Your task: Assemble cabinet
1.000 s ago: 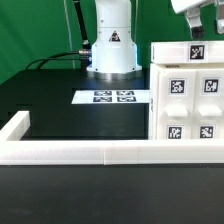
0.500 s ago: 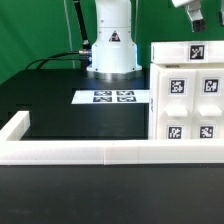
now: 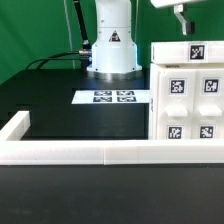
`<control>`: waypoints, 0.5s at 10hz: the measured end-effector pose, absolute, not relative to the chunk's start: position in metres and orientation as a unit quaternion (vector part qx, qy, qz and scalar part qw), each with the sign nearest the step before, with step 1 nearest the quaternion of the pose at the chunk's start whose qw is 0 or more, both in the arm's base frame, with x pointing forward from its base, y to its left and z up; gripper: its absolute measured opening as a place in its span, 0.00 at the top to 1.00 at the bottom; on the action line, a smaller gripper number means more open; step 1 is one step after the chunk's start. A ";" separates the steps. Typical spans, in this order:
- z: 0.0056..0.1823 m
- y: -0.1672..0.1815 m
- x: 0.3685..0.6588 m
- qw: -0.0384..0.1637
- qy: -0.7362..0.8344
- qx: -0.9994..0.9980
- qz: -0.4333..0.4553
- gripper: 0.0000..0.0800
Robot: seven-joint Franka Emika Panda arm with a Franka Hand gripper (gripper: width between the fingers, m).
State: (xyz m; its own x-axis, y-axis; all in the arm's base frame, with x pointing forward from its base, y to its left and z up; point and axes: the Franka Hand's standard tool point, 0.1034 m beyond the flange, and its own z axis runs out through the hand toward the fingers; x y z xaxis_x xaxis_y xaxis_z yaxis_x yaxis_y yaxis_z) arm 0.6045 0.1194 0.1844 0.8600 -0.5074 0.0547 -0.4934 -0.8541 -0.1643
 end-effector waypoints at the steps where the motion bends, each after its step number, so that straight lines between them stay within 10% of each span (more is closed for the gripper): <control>1: 0.184 0.118 0.606 0.071 0.234 -0.968 -0.049 0.00; 5: 0.184 0.117 0.606 0.060 0.081 -0.993 -0.060 0.00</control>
Offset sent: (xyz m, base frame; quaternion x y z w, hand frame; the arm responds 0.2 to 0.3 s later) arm 0.0000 0.0000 0.0000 0.0000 0.0000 -0.1938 0.9810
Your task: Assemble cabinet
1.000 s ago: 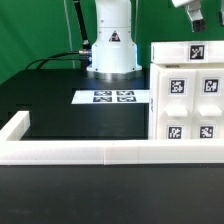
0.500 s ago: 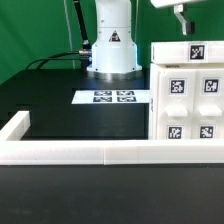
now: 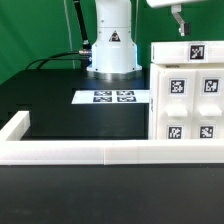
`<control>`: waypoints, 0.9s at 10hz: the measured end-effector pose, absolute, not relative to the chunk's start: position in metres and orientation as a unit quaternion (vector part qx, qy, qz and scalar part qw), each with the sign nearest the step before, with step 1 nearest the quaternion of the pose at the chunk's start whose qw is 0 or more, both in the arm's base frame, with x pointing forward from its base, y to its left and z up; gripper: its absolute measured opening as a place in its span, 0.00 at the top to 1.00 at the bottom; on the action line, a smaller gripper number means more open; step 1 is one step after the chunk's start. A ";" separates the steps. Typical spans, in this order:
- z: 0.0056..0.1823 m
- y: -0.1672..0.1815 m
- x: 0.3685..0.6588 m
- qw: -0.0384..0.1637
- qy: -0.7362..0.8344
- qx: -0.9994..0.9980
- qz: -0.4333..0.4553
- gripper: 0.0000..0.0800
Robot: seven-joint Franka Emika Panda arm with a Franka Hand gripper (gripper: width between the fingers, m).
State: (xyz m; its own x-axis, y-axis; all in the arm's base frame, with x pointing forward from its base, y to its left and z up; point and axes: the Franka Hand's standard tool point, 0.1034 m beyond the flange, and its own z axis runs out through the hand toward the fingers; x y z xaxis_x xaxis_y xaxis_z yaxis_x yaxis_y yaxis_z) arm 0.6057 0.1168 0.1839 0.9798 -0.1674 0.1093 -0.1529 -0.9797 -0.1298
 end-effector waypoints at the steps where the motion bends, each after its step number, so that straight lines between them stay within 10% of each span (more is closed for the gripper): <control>1: 0.184 0.115 0.607 0.050 -0.006 -0.996 -0.068 0.00; 9: 0.182 0.098 0.610 -0.002 -0.413 -0.907 -0.081 0.00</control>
Offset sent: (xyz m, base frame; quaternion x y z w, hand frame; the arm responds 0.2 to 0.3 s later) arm 0.0041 -0.0023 0.0020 0.0128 -0.0096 -0.2678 0.9634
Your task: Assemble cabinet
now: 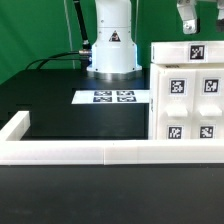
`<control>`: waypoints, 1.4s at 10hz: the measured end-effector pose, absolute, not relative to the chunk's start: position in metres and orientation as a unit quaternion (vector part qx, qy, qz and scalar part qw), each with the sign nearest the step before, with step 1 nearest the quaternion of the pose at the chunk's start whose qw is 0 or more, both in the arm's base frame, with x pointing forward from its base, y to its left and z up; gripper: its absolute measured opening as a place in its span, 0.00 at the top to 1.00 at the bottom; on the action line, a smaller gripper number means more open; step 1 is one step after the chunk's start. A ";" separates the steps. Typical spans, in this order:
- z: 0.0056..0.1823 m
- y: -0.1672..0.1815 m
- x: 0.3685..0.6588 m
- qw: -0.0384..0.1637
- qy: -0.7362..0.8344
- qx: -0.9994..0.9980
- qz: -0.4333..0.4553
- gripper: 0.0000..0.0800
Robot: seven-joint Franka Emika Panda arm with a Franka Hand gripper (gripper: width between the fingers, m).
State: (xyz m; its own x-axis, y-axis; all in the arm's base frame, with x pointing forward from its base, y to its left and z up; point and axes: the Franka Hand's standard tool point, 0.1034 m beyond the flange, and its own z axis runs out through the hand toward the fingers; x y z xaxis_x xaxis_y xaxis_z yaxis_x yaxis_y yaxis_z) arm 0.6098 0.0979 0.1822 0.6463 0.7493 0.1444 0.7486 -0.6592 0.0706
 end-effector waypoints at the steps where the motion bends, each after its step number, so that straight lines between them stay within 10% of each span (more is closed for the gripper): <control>1: 0.182 0.097 0.610 0.006 0.438 0.895 0.080 0.00; 7: 0.176 0.093 0.607 0.065 0.677 0.732 0.043 0.00; 14: 0.156 0.085 0.603 0.060 0.673 0.737 0.027 0.00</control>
Offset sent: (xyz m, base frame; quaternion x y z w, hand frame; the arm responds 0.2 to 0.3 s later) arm -0.0044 0.0034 -0.0016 -0.0063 -0.0227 -0.2084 0.9778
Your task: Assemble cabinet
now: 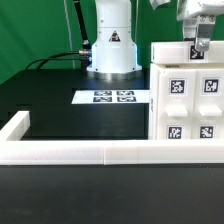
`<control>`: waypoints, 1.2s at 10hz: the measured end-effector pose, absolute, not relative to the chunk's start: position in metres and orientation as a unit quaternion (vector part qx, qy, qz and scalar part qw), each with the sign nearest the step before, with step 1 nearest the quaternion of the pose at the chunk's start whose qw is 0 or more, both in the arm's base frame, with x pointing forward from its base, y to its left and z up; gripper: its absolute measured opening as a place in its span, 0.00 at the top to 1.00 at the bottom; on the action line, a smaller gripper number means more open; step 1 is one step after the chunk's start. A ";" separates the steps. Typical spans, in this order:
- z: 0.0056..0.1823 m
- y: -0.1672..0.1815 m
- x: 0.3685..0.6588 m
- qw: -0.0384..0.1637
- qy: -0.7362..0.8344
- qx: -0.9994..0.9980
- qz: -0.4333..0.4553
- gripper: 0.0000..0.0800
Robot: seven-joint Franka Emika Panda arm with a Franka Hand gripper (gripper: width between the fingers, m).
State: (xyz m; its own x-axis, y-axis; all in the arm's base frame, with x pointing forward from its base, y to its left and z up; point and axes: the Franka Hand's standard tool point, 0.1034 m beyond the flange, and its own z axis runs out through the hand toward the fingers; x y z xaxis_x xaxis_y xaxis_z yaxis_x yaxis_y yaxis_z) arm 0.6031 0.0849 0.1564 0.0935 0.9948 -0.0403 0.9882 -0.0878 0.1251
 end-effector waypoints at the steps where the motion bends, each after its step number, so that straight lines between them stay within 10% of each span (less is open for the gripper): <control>1: 0.156 0.085 0.603 0.060 0.671 0.738 0.027 0.13; 3: 0.156 0.084 0.603 0.059 0.659 0.750 0.028 0.30; 12: 0.156 0.084 0.603 0.045 0.378 0.924 0.046 0.30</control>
Offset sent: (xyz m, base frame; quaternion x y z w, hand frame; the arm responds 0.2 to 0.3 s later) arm 0.0000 0.0000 0.0000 0.0000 0.0000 0.0000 1.0000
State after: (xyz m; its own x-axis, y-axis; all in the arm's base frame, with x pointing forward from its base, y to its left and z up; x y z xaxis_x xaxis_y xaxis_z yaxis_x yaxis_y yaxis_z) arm 0.6026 0.0843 0.1560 0.7106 0.7018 0.0503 0.6936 -0.7107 0.1174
